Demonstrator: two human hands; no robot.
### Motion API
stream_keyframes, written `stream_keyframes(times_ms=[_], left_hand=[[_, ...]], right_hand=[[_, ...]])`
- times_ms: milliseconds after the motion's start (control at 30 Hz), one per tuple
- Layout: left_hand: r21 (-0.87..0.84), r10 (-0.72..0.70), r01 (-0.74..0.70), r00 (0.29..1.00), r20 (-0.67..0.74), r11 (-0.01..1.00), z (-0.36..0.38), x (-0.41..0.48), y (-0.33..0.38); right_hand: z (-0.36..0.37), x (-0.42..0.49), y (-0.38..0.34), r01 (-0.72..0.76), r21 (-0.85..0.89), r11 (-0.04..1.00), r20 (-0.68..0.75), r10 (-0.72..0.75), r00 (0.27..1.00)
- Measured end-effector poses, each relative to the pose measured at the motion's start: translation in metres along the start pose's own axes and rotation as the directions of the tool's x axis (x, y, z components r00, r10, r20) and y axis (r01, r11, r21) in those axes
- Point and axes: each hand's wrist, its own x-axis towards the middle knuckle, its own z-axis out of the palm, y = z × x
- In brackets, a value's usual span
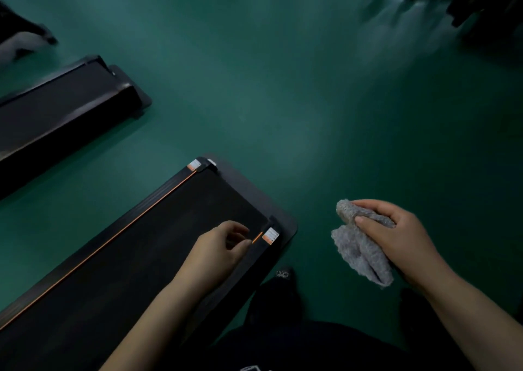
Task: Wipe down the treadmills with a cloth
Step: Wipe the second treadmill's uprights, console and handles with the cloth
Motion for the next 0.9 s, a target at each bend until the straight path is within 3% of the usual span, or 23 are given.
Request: stream_keyframes(times_ms=[300,533,733,900], left_hand=[[0.060,0.041,-0.042,0.999,0.007,0.997,-0.040,0.177,0.068],[0.051,-0.028,0.033,0.994,-0.101,0.998,-0.054,0.293,0.117],[-0.111,-0.179,0.155,0.951,-0.251,0.982,-0.045,0.395,0.163],[-0.197,-0.258,0.203,0.913,-0.316,0.959,-0.062,0.441,0.202]], right_hand=[[-0.041,0.159,-0.057,-0.013,-0.006,1.000,-0.024,0.013,1.000],[-0.081,0.298,-0.070,-0.116,0.042,0.992,0.001,0.116,0.993],[-0.108,0.466,-0.110,-0.117,0.064,0.991,0.153,0.106,0.982],[-0.111,0.570,-0.163,-0.144,0.056,0.988,0.391,0.111,0.914]])
